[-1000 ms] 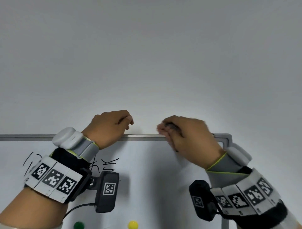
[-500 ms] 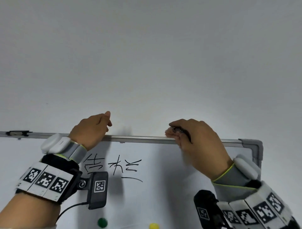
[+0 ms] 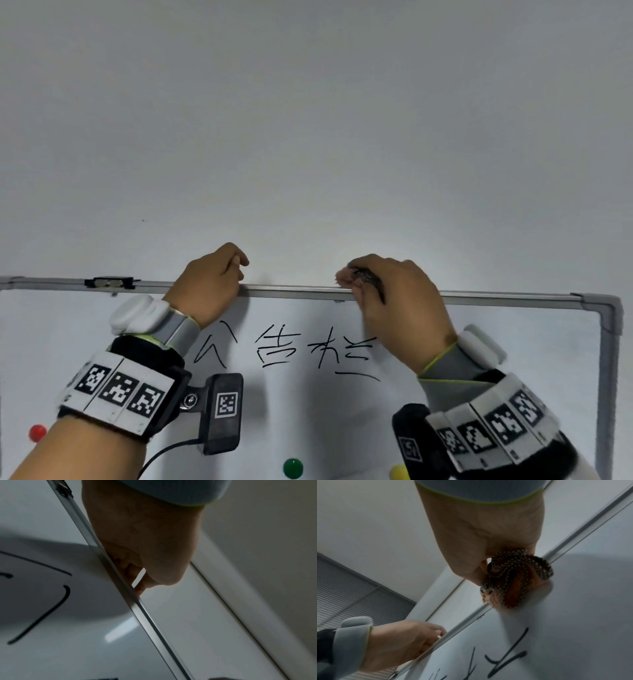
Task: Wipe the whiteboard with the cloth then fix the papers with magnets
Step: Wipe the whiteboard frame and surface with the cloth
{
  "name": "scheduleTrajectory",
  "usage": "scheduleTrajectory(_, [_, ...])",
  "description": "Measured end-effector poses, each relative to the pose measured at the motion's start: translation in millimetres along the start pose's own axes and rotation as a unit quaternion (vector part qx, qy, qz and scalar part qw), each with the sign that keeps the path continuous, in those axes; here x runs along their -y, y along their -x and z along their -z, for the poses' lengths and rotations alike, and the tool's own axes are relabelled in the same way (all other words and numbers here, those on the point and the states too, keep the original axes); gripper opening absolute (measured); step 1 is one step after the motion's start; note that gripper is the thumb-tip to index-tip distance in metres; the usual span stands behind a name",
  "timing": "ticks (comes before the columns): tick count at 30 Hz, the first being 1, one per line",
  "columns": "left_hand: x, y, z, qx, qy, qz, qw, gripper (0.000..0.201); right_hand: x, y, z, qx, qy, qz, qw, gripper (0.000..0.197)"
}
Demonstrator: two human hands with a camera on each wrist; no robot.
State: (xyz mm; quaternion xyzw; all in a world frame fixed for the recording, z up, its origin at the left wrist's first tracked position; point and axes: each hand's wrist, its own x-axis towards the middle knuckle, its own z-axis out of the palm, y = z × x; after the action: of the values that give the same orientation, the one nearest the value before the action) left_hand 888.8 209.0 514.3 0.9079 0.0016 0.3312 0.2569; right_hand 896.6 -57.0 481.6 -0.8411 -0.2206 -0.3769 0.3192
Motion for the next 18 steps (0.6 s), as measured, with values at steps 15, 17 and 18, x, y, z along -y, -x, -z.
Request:
scheduleTrajectory(15, [36, 12, 24, -0.057, -0.012, -0.028, 0.998, 0.028, 39, 5, -11, -0.053, 0.043, 0.014, 0.998, 0.019])
scheduleTrajectory(17, [35, 10, 27, -0.055, -0.055, -0.020, 0.997, 0.025, 48, 3, -21, -0.047, 0.024, 0.028, 0.998, 0.021])
scheduleTrajectory(18, [40, 8, 31, -0.056, -0.071, -0.021, 0.996, 0.024, 55, 1, -28, -0.048, 0.027, 0.032, 0.998, 0.022])
